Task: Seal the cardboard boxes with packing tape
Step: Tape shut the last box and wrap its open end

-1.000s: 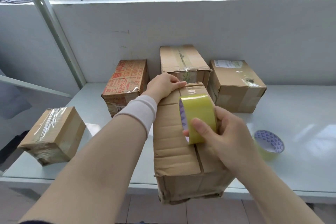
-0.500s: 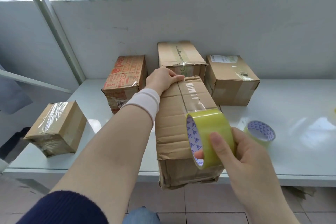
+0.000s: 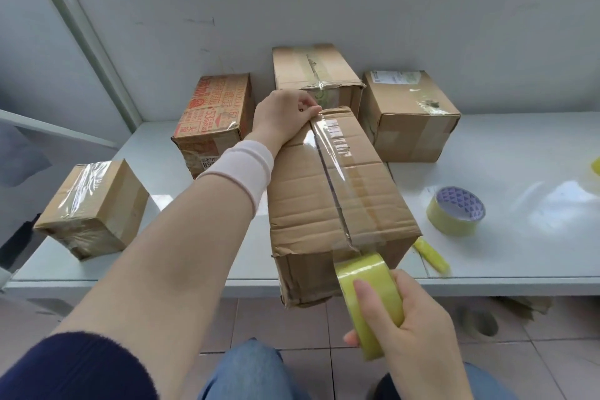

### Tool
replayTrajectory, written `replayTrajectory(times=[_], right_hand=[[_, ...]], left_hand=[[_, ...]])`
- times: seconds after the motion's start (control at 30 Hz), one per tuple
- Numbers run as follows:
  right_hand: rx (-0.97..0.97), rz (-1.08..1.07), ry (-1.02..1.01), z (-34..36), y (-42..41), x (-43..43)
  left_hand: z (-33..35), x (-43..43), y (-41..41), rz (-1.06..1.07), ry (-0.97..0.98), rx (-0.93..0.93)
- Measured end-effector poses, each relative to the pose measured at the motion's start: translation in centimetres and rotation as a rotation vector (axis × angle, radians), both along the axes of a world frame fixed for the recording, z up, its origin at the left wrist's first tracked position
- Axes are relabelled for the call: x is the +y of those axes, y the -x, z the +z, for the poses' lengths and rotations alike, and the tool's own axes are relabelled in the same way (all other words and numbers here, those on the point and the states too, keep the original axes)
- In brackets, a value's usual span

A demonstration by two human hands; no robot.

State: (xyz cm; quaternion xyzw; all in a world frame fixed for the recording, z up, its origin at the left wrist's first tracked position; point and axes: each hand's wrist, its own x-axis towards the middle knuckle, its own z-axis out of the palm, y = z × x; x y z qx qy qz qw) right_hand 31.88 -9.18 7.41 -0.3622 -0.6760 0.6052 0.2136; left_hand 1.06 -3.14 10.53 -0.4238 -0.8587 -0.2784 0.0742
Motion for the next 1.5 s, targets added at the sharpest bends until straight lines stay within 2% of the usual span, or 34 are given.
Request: replayTrajectory(times=[0.07,0.17,0.23,0.5,0.67,0.77,0.87,1.0,1.1,1.17,1.33,1.43,1.5], right_hand=[[0.017,-0.002,-0.024,-0.4,-0.1,-0.2],[0.048,0.012,-0.036,-0.6,-0.2,-0.4],[0.055,0.029,-0.052,-0.6,-0.2,-0.3],[0.091,0.142,-0.046,-0.7,-0.7,-0.1],[0.150,0.220,0.035,-1.5,-1.9,0.3],[0.184,0.223,0.042,-2.2,-2.2,0.4],[0.231,0.279,0.050,-2.9,-2.6,0.0],[0.223,0.365,-0.055,-3.1,-3.0,0.1],[0.238,0.400,-0.136,-1.5,-2.9,0.3],[0.285,0.395,-0.153,0.6,-2.7,0.5],[0.451,0.324,-0.104,8.3,-1.6,1.5],[0.557,0.329,-0.110,12.3,0.2,2.9],[0.561,0.336,-0.104,13.6,2.2,4.4]], left_hand=[[-0.1,-0.9,-1.7,-0.181,-0.007,0.072],[-0.2,-3.7,-5.3,-0.416,0.349,0.062],[-0.2,-5.9,-7.1,-0.503,0.462,0.054],[-0.2,-7.8,-10.0,-0.510,0.627,0.129],[-1.0,-11.1,-11.2,-0.516,0.420,0.096],[-2.3,-14.1,-11.5,-0.580,0.363,0.135],[-3.2,-15.3,-11.3,-0.602,0.270,0.237],[-4.1,-14.9,-11.8,-0.597,0.012,0.426],[-4.2,-14.2,-11.9,-0.559,-0.181,0.614],[-3.6,-13.8,-12.1,-0.542,-0.270,0.637],[2.0,-12.7,-13.2,-0.306,-0.407,0.530],[6.6,-11.2,-12.5,-0.143,-0.332,0.201],[8.2,-10.2,-11.0,-0.105,-0.227,0.012]])
